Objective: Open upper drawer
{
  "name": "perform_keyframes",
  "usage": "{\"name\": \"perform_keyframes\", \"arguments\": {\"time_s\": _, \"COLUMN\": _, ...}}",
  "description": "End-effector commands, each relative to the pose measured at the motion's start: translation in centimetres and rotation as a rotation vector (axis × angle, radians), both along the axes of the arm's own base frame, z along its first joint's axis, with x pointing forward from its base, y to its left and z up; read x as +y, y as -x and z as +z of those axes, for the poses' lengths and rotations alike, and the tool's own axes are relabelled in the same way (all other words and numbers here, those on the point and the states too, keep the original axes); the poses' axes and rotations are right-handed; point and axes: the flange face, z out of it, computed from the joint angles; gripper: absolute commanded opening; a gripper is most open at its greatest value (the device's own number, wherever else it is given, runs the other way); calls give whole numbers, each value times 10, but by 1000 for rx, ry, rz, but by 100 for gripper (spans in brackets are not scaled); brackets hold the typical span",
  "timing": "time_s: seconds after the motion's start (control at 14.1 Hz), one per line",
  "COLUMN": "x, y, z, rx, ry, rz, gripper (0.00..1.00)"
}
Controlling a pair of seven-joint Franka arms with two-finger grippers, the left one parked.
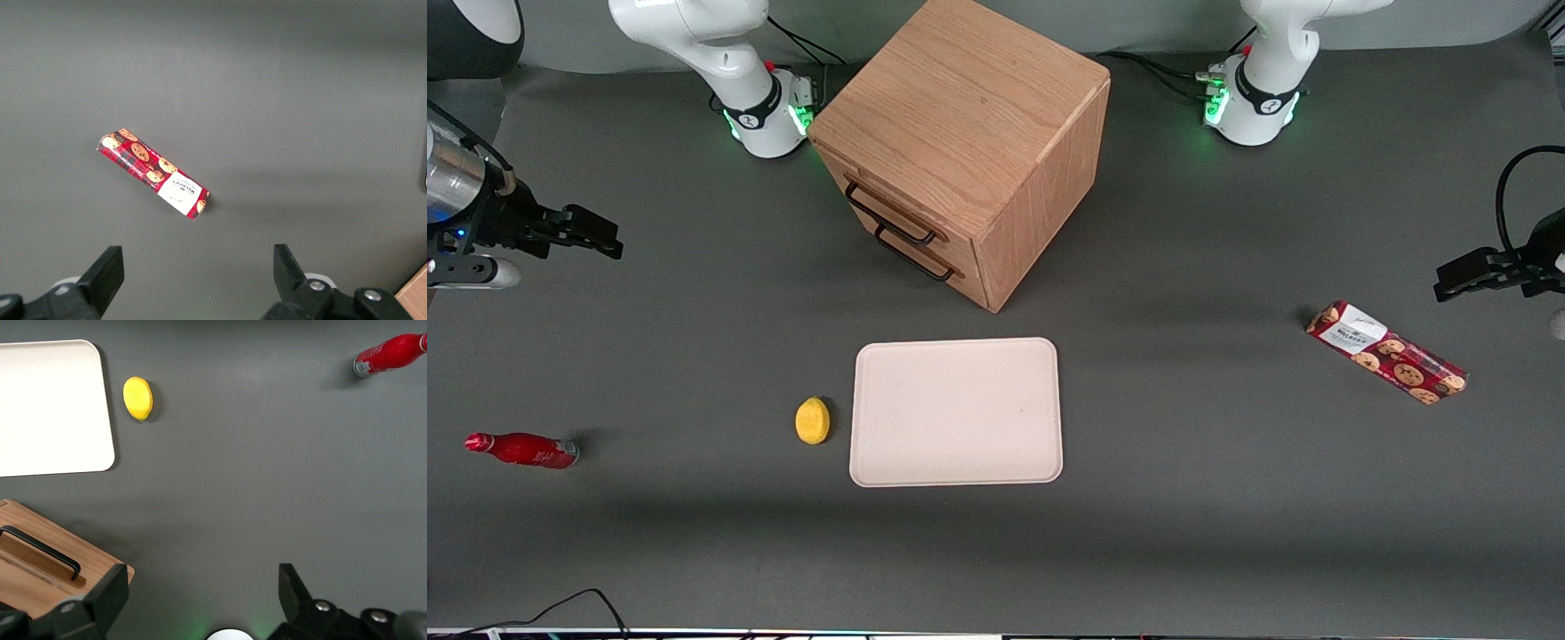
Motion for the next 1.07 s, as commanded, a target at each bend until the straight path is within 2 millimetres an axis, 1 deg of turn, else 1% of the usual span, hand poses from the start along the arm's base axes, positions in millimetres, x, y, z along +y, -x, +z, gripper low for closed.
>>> {"name": "perform_keyframes", "arguments": {"time_s": 0.0, "x": 0, "y": -3, "z": 5, "rx": -7, "ry": -16, "rz": -24, "gripper": 100}}
{"name": "perform_keyframes", "arguments": {"time_s": 0.71, "x": -3, "y": -2, "z": 4, "rx": 0, "ry": -20, "rz": -21, "gripper": 100}}
{"name": "perform_keyframes", "arguments": {"time_s": 0.99, "x": 2, "y": -2, "z": 4, "rx": 0, "ry": -19, "rz": -18, "gripper": 100}}
